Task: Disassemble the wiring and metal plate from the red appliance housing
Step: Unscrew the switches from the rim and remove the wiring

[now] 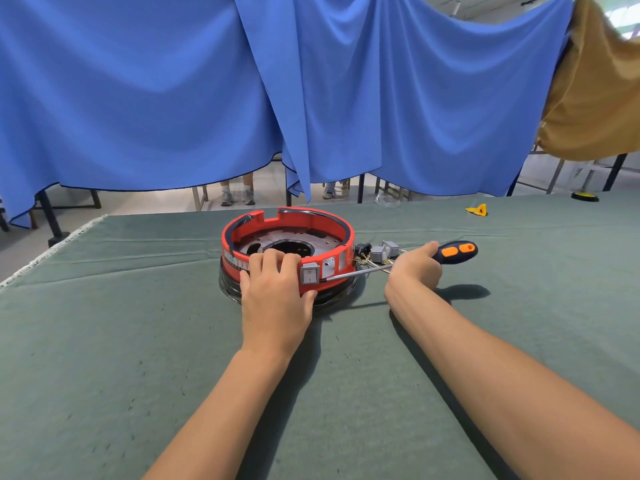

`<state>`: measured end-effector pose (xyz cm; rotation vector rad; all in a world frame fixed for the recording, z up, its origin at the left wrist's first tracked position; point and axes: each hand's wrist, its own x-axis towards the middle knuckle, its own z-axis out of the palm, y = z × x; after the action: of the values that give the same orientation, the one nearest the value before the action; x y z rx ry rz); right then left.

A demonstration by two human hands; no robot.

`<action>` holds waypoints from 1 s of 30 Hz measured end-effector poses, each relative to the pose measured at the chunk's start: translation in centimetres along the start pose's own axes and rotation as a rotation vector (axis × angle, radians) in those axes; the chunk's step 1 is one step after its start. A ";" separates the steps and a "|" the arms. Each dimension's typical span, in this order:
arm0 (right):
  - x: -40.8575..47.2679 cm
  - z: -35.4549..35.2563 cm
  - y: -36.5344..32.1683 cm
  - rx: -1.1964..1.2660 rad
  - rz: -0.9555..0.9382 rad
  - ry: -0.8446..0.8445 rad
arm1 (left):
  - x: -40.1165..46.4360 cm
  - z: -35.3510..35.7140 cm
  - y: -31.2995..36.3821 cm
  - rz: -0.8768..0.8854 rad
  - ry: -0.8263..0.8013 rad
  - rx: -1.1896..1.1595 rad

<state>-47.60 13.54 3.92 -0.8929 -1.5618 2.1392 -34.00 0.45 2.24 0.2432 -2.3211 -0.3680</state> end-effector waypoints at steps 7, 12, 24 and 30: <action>-1.9 3.0 1.3 -0.057 -0.023 -0.105 | -0.2 0.1 0.0 0.046 0.008 -0.017; -1.7 3.5 1.1 -0.099 -0.015 -0.129 | -0.1 0.0 -0.3 0.049 0.011 -0.025; -1.3 1.6 1.2 -0.013 0.003 -0.147 | -0.2 0.0 -0.2 0.027 0.007 -0.041; -1.6 -0.1 0.7 -0.003 -0.039 -0.153 | -0.1 0.0 -0.1 0.019 0.001 -0.021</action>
<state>-46.26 12.40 3.72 -0.7079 -1.6409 2.2239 -33.96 0.34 2.13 0.2110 -2.3155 -0.3818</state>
